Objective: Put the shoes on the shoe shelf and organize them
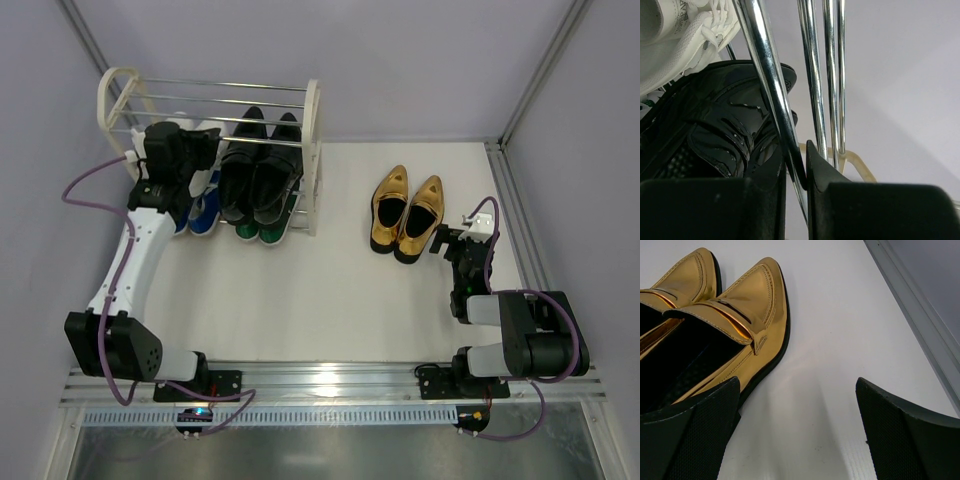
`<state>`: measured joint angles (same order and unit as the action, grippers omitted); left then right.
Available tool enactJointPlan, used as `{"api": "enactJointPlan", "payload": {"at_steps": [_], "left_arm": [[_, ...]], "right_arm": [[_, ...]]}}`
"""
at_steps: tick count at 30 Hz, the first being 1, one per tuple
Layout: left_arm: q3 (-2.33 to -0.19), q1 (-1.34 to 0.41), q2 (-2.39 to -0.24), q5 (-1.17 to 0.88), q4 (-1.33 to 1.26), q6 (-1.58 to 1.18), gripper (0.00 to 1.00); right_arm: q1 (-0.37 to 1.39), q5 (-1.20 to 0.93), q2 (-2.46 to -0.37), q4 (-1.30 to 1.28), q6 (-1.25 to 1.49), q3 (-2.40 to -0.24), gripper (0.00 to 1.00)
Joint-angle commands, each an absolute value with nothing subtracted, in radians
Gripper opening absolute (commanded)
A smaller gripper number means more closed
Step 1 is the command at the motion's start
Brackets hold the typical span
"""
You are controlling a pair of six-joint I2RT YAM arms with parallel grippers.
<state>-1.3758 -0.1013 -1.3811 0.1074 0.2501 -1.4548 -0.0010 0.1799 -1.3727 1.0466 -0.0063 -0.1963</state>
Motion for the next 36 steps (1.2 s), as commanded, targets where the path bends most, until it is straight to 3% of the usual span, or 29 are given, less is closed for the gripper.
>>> {"api": "enactJointPlan", "payload": {"at_steps": [1, 2, 3, 4, 5, 6, 8, 11, 20, 26, 36], "left_arm": [[-1.474, -0.098, -1.374, 0.078, 0.052, -1.244, 0.03], [-1.476, -0.098, -1.381, 0.078, 0.052, -1.233, 0.03], [-1.477, -0.098, -1.382, 0.081, 0.052, -1.218, 0.17], [-1.477, -0.098, -1.388, 0.081, 0.052, -1.206, 0.25], [-1.477, -0.098, -1.393, 0.086, 0.052, -1.194, 0.41], [-1.482, -0.098, -1.397, 0.089, 0.055, -1.163, 0.48], [-1.497, -0.097, -1.411, 0.087, 0.064, -1.135, 0.60], [-1.528, -0.097, -1.433, 0.064, 0.072, -1.085, 0.68], [-1.511, -0.095, -1.356, -0.064, 0.020, -0.781, 0.75], [-1.499, -0.136, -1.301, -0.199, 0.211, -0.414, 0.72], [-1.480, -0.326, -1.287, -0.039, 0.434, -0.097, 0.68]], "right_arm": [[0.000, 0.178, -1.365, 1.123, -0.012, -0.202, 0.97], [0.000, 0.178, -1.365, 1.123, -0.012, -0.202, 0.97], [0.000, 0.178, -1.365, 1.121, -0.012, -0.202, 0.97], [0.000, 0.178, -1.364, 1.121, -0.012, -0.202, 0.97], [0.000, 0.178, -1.365, 1.123, -0.012, -0.202, 0.97], [0.000, 0.178, -1.365, 1.123, -0.012, -0.202, 0.97], [0.000, 0.179, -1.365, 1.121, -0.012, -0.202, 0.97], [0.000, 0.179, -1.364, 1.121, -0.012, -0.202, 0.97], [0.000, 0.179, -1.365, 1.123, -0.012, -0.202, 0.97], [0.000, 0.179, -1.364, 1.123, -0.012, -0.202, 0.97], [0.000, 0.178, -1.364, 1.121, -0.012, -0.201, 0.97]]}}
